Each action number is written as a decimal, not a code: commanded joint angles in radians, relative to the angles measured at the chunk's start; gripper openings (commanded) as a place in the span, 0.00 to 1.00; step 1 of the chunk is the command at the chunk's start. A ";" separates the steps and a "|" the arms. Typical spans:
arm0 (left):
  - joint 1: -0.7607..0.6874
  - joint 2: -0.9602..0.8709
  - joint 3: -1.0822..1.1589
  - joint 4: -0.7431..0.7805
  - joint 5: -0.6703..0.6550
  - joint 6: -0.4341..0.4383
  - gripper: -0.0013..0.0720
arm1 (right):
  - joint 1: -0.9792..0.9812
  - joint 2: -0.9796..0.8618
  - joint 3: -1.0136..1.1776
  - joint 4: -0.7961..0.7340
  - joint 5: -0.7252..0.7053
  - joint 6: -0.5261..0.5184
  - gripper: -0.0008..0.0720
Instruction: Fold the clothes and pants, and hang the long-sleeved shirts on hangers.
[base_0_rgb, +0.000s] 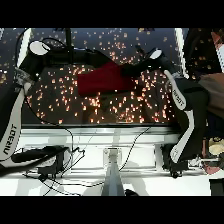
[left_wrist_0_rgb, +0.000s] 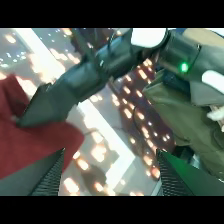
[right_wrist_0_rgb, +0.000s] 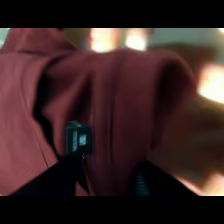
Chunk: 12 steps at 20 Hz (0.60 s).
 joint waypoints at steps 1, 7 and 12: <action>0.034 0.012 0.000 0.000 -0.002 0.001 0.91 | 0.123 -0.006 0.016 -0.115 -0.045 -0.039 0.30; 0.121 0.095 0.000 0.187 -0.005 0.000 0.14 | 0.133 0.028 0.236 -0.271 0.045 -0.072 0.03; 0.245 0.244 0.000 0.375 -0.076 0.000 0.04 | -0.030 0.214 0.376 -0.306 0.127 -0.010 0.03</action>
